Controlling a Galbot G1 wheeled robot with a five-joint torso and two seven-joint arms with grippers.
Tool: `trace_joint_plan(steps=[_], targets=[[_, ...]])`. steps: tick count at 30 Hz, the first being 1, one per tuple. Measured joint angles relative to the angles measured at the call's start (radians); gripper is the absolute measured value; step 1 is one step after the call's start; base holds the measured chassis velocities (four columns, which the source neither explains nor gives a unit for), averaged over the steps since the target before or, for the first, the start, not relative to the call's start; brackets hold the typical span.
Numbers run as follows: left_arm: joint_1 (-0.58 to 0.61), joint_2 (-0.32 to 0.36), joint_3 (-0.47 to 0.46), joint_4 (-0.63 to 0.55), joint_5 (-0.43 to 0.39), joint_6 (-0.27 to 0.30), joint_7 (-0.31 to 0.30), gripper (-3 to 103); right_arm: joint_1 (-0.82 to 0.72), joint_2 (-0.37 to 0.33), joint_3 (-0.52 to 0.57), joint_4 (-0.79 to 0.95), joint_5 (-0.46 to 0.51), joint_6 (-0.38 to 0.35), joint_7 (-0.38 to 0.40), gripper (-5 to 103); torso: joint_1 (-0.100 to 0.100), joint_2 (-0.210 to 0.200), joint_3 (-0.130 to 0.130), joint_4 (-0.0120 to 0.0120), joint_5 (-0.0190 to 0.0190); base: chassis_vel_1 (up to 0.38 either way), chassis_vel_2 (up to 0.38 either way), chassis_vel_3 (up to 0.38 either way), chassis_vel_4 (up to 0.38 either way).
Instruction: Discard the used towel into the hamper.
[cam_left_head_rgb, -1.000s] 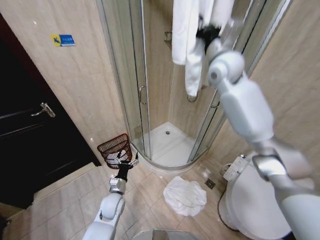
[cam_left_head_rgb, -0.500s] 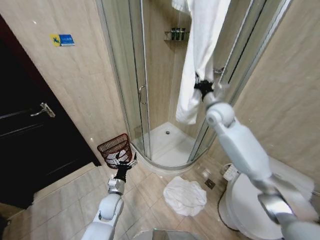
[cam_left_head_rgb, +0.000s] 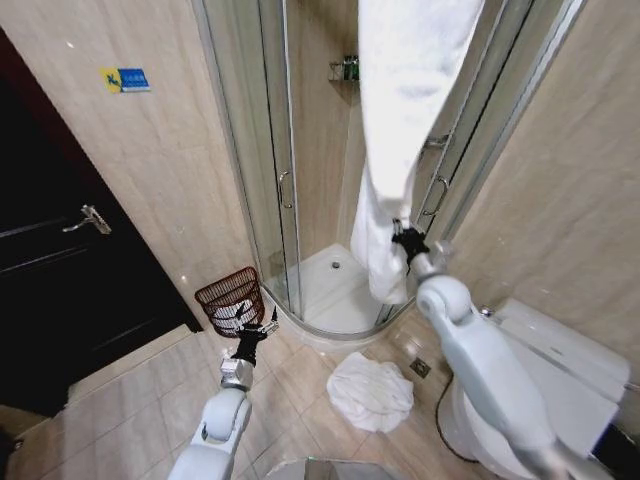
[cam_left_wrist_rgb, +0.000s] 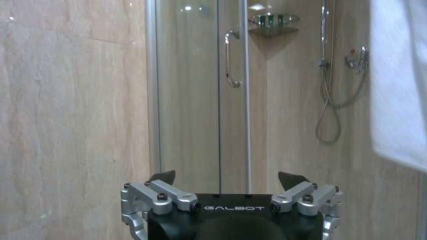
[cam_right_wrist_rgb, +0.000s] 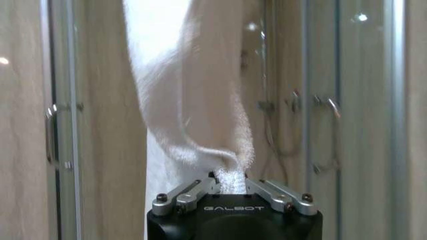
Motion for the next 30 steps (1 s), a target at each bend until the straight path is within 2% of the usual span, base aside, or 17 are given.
trace_joint_plan(steps=[3, 7, 17, 21, 30], targets=[[0.003, -0.002, 0.003, 0.0, 0.001, -0.003, 0.0, 100, -0.076, 0.027, 0.033, 0.019, -0.034, 0.017, -0.02, 6, 0.0, 0.0, 0.0, 0.0001, -0.0001, 0.0, 0.0, 0.0, 0.0], [0.006, -0.004, 0.008, 0.0, 0.003, -0.01, 0.001, 100, -0.233, 0.099, 0.078, 0.043, -0.144, 0.08, -0.069, 6, 0.0, 0.0, 0.0, 0.0001, -0.0002, 0.0, 0.0, 0.0, 0.0], [0.021, -0.003, 0.013, -0.007, 0.003, -0.023, 0.002, 100, -0.387, 0.233, 0.088, 0.111, -0.307, 0.169, -0.11, 6, 0.0, 0.0, 0.0, 0.0002, -0.0003, 0.0, 0.0, 0.0, 0.0], [0.023, -0.004, 0.016, -0.011, 0.003, -0.027, 0.002, 100, -0.388, 0.241, 0.086, 0.119, -0.324, 0.172, -0.111, 6, 0.0, 0.0, 0.0, 0.0002, -0.0003, 0.0, 0.0, 0.0, 0.0], [0.027, -0.001, 0.017, -0.024, 0.001, -0.031, 0.003, 100, -0.377, 0.205, 0.097, 0.172, -0.31, 0.148, -0.097, 6, 0.0, 0.0, 0.0, 0.0003, -0.0001, 0.0, 0.0, 0.0, 0.0]])
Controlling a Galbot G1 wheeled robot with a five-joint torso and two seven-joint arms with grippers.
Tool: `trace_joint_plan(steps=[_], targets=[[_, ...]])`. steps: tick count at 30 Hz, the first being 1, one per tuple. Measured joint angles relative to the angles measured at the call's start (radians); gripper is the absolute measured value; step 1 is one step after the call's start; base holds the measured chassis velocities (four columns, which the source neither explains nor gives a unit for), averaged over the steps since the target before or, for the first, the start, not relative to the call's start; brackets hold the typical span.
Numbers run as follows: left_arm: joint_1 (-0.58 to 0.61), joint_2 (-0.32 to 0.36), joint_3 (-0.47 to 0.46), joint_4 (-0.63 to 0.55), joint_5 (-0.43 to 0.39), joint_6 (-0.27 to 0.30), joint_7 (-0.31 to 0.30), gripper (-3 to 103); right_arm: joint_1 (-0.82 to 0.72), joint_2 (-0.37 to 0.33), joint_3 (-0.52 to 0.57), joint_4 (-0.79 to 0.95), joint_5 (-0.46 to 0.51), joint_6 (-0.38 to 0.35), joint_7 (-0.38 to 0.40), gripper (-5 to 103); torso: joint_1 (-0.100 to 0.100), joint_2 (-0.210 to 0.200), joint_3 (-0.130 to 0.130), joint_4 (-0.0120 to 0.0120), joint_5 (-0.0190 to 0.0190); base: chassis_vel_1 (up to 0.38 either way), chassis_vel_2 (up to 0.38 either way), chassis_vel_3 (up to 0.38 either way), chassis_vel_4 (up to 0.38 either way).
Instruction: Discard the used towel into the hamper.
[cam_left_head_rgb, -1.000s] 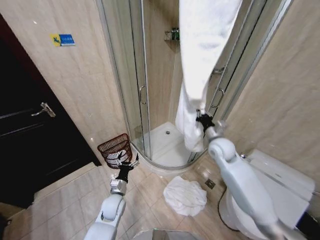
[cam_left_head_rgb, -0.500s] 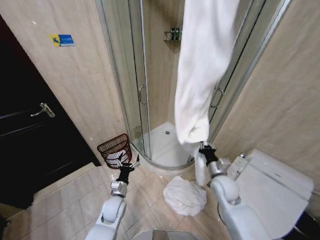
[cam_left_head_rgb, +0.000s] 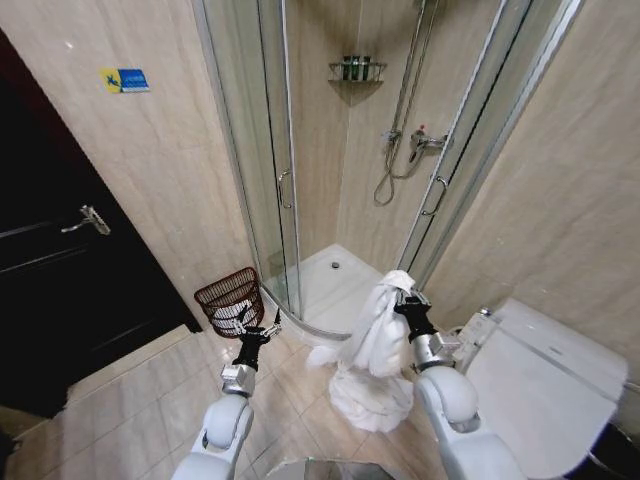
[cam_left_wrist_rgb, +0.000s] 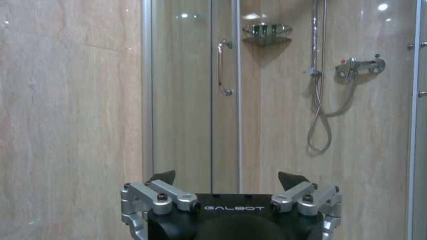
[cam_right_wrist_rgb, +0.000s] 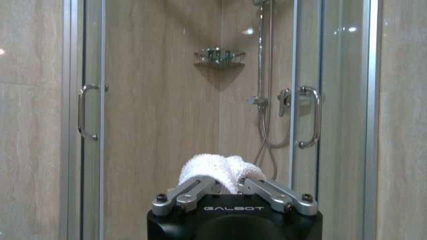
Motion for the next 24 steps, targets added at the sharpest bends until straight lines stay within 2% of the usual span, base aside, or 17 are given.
trace_joint_plan(steps=[4, 8, 11, 12, 15, 20, 24], targets=[[0.0, 0.0, 0.0, -0.002, -0.001, -0.003, 0.0, 100, -0.002, -0.023, 0.021, 0.037, 0.017, -0.01, 0.002, 6, 0.0, 0.0, 0.0, -0.0001, 0.0001, 0.0, 0.0, 0.0, 0.0], [-0.004, -0.002, 0.001, -0.004, -0.001, -0.004, -0.003, 100, 0.018, -0.076, 0.057, 0.126, 0.091, -0.06, 0.019, 6, 0.0, 0.0, 0.0, -0.0001, 0.0002, 0.0, 0.0, 0.0, 0.0], [-0.008, -0.008, 0.002, -0.015, -0.001, -0.003, -0.006, 100, 0.033, -0.154, 0.116, 0.252, 0.208, -0.119, 0.047, 6, 0.0, 0.0, 0.0, 0.0, -0.0002, 0.0, 0.0, 0.0, 0.0], [-0.008, -0.008, 0.002, -0.015, -0.001, -0.003, -0.006, 100, 0.033, -0.154, 0.116, 0.252, 0.208, -0.119, 0.047, 6, 0.0, 0.0, 0.0, 0.0, -0.0002, 0.0, 0.0, 0.0, 0.0], [-0.011, -0.017, 0.005, -0.018, 0.0, -0.001, -0.007, 100, 0.02, -0.227, 0.168, 0.357, 0.315, -0.154, 0.11, 6, 0.0, 0.0, 0.0, 0.0, -0.0004, 0.0, 0.0, 0.0, 0.0], [-0.009, -0.025, 0.009, -0.018, 0.009, 0.0, -0.009, 100, -0.03, -0.233, 0.177, 0.387, 0.313, -0.15, 0.133, 6, 0.0, 0.0, 0.0, -0.0002, 0.0, 0.0, 0.0, 0.0, 0.0], [-0.001, -0.029, 0.01, -0.022, 0.024, 0.001, -0.009, 100, -0.07, -0.196, 0.162, 0.388, 0.264, -0.134, 0.121, 6, 0.0, 0.0, 0.0, -0.0002, 0.0001, 0.0, 0.0, 0.0, 0.0]])
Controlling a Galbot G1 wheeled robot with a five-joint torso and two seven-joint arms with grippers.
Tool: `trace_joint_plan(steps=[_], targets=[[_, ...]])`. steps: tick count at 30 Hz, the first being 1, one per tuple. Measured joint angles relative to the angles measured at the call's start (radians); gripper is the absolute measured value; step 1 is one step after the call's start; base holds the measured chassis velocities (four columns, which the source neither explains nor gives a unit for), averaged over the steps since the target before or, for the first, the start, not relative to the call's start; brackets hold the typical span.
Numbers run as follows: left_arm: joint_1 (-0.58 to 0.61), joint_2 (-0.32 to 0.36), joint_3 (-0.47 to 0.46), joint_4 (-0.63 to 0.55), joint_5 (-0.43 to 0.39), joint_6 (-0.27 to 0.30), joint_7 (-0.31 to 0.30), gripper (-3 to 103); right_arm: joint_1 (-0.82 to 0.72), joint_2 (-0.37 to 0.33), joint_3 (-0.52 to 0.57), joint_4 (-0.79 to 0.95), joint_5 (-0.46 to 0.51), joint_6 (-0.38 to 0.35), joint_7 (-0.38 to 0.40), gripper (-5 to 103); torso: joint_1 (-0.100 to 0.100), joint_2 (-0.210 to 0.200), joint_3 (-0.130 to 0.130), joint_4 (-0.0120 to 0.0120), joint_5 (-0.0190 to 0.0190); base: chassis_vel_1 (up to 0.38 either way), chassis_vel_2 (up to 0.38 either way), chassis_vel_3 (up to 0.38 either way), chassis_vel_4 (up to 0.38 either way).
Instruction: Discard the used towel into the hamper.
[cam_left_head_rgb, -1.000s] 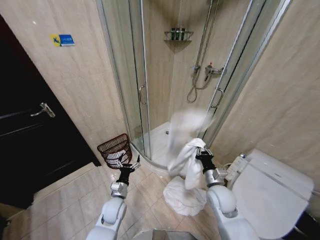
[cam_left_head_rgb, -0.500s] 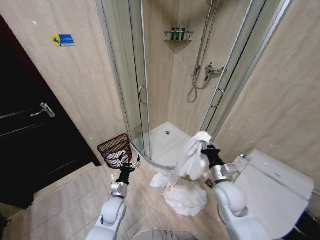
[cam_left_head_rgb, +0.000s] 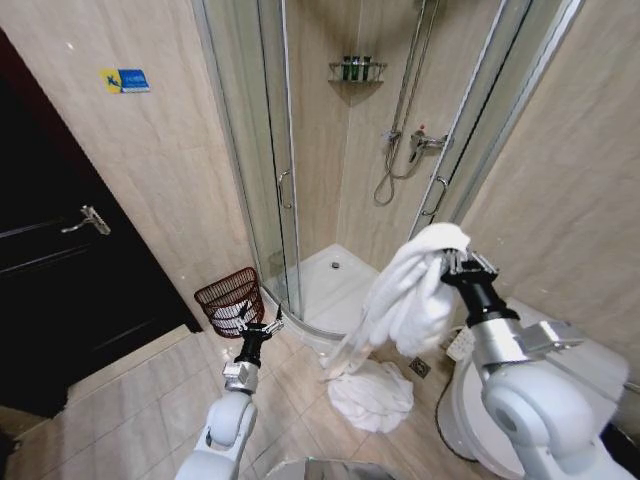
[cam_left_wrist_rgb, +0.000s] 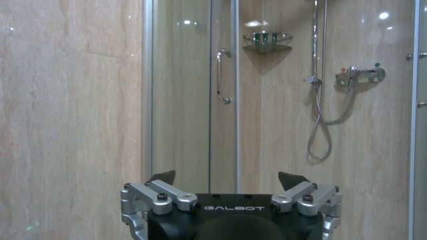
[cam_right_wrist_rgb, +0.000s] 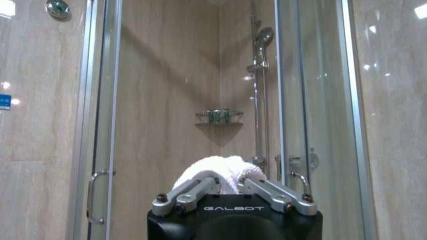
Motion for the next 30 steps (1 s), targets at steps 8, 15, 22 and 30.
trace_joint_plan(steps=[8, 15, 22, 30], targets=[[0.018, -0.001, -0.003, -0.02, 0.02, -0.001, -0.007, 100, -0.017, 0.032, -0.014, -0.004, -0.045, 0.018, -0.022, 6, 0.0, 0.0, 0.0, 0.0001, -0.0003, 0.0, 0.0, 0.0, 0.0], [0.019, 0.001, -0.002, -0.02, 0.022, -0.003, -0.009, 100, -0.043, 0.046, -0.014, -0.006, -0.069, 0.028, -0.033, 6, 0.0, 0.0, 0.0, 0.0001, -0.0003, 0.059, 0.054, 0.054, 0.061], [0.014, 0.004, 0.0, -0.018, 0.021, -0.003, -0.008, 100, -0.054, 0.061, -0.031, -0.008, -0.1, 0.028, -0.049, 6, 0.0, 0.0, 0.0, 0.0001, -0.0002, 0.085, 0.079, 0.087, 0.088], [0.012, 0.01, -0.003, -0.012, 0.015, -0.003, -0.008, 100, -0.057, 0.074, -0.039, -0.009, -0.117, 0.029, -0.059, 6, 0.0, 0.0, 0.0, 0.0001, -0.0003, 0.117, 0.112, 0.111, 0.11]])
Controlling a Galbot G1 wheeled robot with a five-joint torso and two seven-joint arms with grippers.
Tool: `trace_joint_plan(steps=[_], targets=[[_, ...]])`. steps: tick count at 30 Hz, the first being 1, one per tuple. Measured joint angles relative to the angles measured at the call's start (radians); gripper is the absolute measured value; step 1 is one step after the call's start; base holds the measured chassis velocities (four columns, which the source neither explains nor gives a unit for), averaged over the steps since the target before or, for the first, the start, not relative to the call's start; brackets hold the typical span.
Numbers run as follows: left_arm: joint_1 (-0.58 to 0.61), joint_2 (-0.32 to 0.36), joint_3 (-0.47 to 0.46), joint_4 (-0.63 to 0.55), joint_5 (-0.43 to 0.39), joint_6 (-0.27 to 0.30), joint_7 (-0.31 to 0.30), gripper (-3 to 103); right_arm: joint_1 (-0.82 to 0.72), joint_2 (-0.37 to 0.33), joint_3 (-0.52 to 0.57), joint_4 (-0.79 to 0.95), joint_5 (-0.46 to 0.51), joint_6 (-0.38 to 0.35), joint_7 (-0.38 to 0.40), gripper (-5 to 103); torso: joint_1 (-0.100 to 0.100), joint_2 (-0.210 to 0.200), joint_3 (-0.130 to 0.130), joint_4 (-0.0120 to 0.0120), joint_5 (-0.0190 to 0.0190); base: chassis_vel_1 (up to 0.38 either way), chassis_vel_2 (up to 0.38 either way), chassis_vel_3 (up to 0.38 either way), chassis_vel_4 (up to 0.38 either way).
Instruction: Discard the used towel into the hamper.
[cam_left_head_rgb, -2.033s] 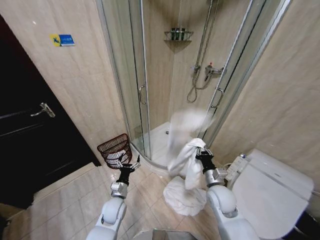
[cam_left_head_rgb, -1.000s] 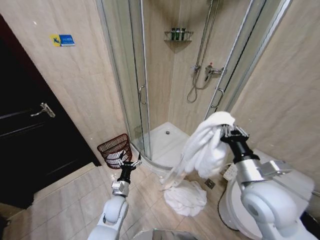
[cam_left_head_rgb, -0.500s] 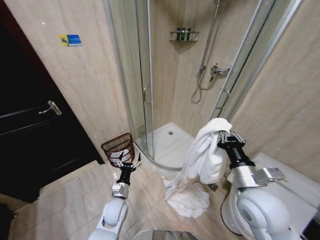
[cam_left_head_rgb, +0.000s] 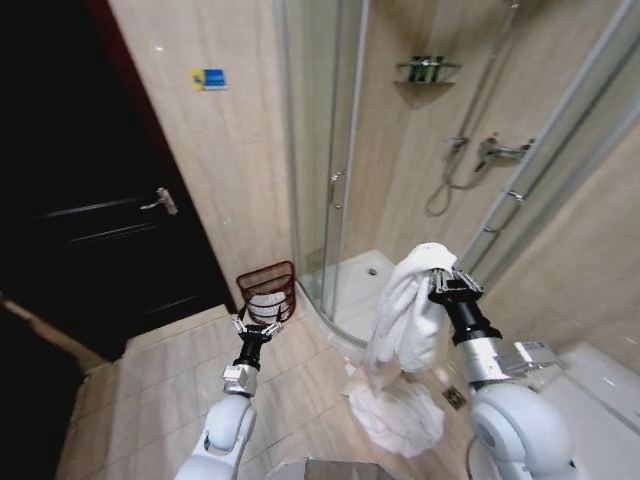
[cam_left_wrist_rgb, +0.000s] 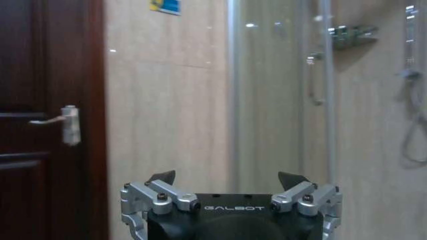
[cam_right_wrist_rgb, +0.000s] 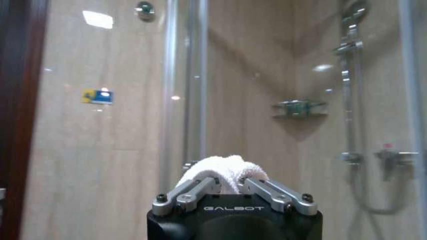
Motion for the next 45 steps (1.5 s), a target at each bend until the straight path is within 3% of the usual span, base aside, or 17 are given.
trace_joint_plan(steps=[13, 19, 24, 45], targets=[[-0.018, 0.012, -0.007, 0.004, 0.002, 0.009, 0.0, 100, 0.007, 0.001, -0.005, -0.001, -0.005, 0.001, -0.009, 6, 0.0, 0.0, 0.0, 0.0001, 0.0002, 0.119, 0.125, 0.128, 0.125], [-0.07, 0.058, -0.04, -0.019, -0.058, 0.082, 0.006, 100, 0.023, 0.001, 0.001, -0.03, -0.004, 0.005, -0.012, 6, 0.0, 0.0, 0.0, 0.0002, 0.0002, 0.09, 0.081, 0.078, 0.084], [-0.09, 0.058, -0.043, -0.037, -0.072, 0.131, 0.0, 100, 0.037, 0.012, -0.003, -0.049, -0.005, 0.01, -0.016, 6, 0.0, 0.0, 0.0, 0.0, 0.0002, 0.011, 0.01, 0.006, 0.011], [-0.057, 0.012, -0.018, -0.044, -0.003, 0.115, -0.052, 100, 0.061, 0.038, -0.019, -0.108, -0.048, 0.046, -0.07, 6, 0.0, 0.0, 0.0, 0.0, 0.0002, 0.0, 0.0, 0.0, 0.0]])
